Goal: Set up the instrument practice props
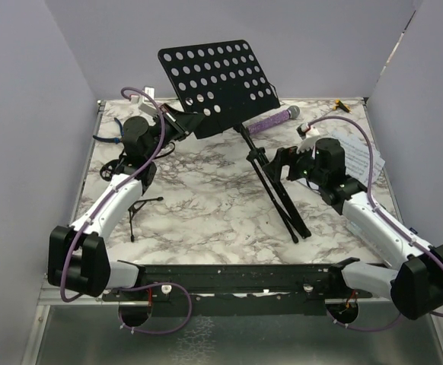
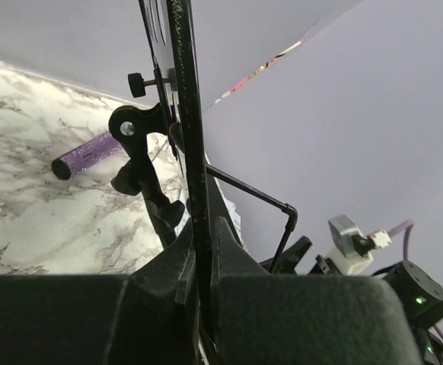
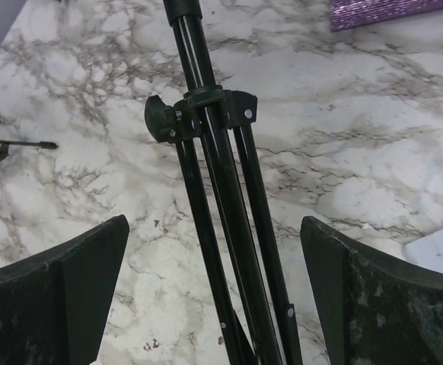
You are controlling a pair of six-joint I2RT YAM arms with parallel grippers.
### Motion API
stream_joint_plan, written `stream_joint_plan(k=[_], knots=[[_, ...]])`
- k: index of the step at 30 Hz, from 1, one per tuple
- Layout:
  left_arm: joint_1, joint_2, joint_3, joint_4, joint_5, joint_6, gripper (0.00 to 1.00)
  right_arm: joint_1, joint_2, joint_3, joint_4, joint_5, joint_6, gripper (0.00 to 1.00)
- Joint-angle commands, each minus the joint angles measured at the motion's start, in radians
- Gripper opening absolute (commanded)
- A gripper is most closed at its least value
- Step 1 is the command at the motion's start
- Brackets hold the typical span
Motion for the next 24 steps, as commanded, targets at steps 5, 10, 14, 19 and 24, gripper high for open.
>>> stream_joint_plan(k=[5, 10, 14, 19, 24], knots=[[-0.004, -0.172, 0.148, 0.149, 0.057, 0.099, 0.0, -0.009, 0.103, -0.015, 0.068, -0.204, 0.022, 0.98], [-0.004, -0.189, 0.167, 0.145, 0.074, 0.087, 0.0, -0.009, 0.192, -0.018, 0.12, -0.287, 0.025, 0.95], [-0.003, -0.195, 0.166, 0.145, 0.075, 0.082, 0.0, -0.009, 0.262, -0.026, 0.195, -0.408, 0.035, 0.89], [-0.003, -0.2, 0.159, 0.145, 0.073, 0.082, 0.0, -0.009, 0.31, -0.061, 0.346, -0.526, 0.081, 0.78], [-0.004, -0.209, 0.152, 0.142, 0.069, 0.084, 0.0, -0.009, 0.335, -0.072, 0.434, -0.576, 0.106, 0.61]])
